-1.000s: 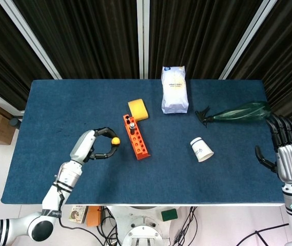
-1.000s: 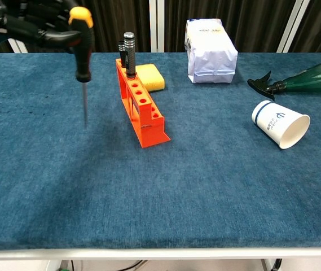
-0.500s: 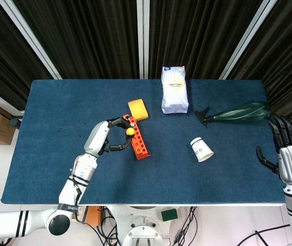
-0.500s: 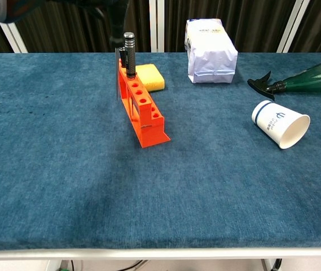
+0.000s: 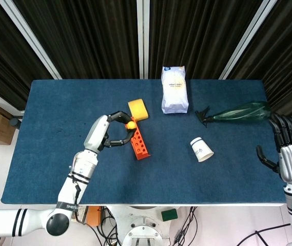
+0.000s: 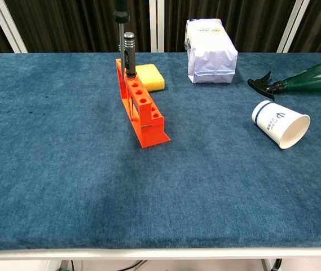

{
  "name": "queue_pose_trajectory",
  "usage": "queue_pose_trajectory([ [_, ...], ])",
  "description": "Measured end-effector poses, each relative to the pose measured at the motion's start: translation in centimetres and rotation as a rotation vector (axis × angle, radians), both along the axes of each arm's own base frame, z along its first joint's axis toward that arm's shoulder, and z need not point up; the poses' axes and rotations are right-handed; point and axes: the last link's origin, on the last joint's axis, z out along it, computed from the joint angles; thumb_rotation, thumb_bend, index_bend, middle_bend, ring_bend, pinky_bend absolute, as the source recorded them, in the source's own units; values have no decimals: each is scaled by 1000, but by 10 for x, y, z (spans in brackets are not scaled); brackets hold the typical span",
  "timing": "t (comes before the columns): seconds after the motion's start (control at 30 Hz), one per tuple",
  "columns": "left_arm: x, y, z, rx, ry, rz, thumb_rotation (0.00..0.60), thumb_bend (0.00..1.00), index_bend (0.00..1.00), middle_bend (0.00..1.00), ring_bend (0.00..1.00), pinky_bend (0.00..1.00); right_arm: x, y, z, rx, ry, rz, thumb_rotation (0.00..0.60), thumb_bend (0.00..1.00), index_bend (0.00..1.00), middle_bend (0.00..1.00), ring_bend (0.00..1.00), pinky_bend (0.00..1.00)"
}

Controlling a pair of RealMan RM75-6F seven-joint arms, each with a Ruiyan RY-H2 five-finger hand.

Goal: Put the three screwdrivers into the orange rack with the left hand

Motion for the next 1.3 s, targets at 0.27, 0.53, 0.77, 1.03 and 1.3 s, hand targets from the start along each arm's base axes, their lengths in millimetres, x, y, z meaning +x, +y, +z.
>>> queue_pose_trajectory([
  [0.27, 13, -2, -6, -37, -34, -2, 600, 337, 627, 564, 402, 337, -1, 0, -1, 2, 1, -2, 600, 402, 0, 0, 0, 0],
  [0.53, 18, -1, -9, -37, -66, 7, 600, 337, 629, 565, 402, 337, -2, 1, 0, 1, 1, -7, 600, 402, 0, 0, 0, 0],
  [0.77, 15, -1, -16, -12, -58, 3, 600, 337, 629, 565, 402, 334, -3, 1, 0, 0, 1, -9, 600, 402, 0, 0, 0, 0],
  [1.03, 3, -1, -31, -2, -44, 10, 600, 337, 629, 566, 402, 334, -3, 1, 0, 1, 5, -9, 600, 402, 0, 0, 0, 0],
  [1.3, 1, 0, -30, 0, -53, 16, 600, 337, 630, 566, 402, 334, -3, 0, -2, 4, 8, -12, 600, 402, 0, 0, 0, 0],
])
